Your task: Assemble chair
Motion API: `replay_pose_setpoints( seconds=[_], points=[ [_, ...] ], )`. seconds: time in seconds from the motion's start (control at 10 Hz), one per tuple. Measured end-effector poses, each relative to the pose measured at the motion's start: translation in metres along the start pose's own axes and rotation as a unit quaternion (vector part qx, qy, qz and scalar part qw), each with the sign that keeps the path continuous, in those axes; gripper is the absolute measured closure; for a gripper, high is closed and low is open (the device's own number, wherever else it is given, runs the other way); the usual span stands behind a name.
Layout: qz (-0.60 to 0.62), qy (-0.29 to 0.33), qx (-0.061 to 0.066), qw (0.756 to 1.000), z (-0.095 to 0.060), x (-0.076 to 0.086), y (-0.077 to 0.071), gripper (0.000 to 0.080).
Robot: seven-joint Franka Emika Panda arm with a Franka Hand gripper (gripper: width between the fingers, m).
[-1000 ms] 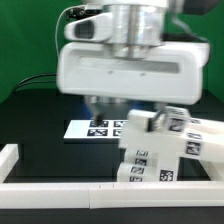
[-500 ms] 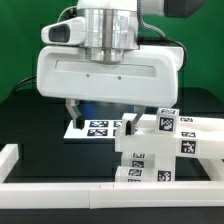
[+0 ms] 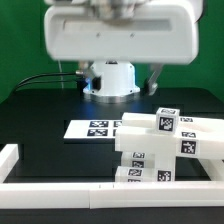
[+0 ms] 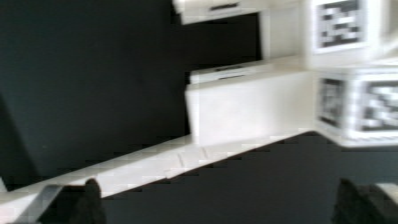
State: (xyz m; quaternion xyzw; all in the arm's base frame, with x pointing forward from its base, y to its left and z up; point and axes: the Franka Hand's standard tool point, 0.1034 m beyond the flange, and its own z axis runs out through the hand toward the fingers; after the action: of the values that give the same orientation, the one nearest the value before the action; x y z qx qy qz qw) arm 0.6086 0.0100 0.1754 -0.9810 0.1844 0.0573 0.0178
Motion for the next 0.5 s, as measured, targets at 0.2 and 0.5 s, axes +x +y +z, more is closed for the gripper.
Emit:
replay_pose_setpoints(
  seconds=[0.2,0.5],
  points=[
    [-0.019,0.017,-0.002,1.000,0.004,-0.012,-0.046,0.0151],
    [-0.020,0.017,-0.001,1.000,0.006,-0.012,-0.046,0.0151]
  ],
)
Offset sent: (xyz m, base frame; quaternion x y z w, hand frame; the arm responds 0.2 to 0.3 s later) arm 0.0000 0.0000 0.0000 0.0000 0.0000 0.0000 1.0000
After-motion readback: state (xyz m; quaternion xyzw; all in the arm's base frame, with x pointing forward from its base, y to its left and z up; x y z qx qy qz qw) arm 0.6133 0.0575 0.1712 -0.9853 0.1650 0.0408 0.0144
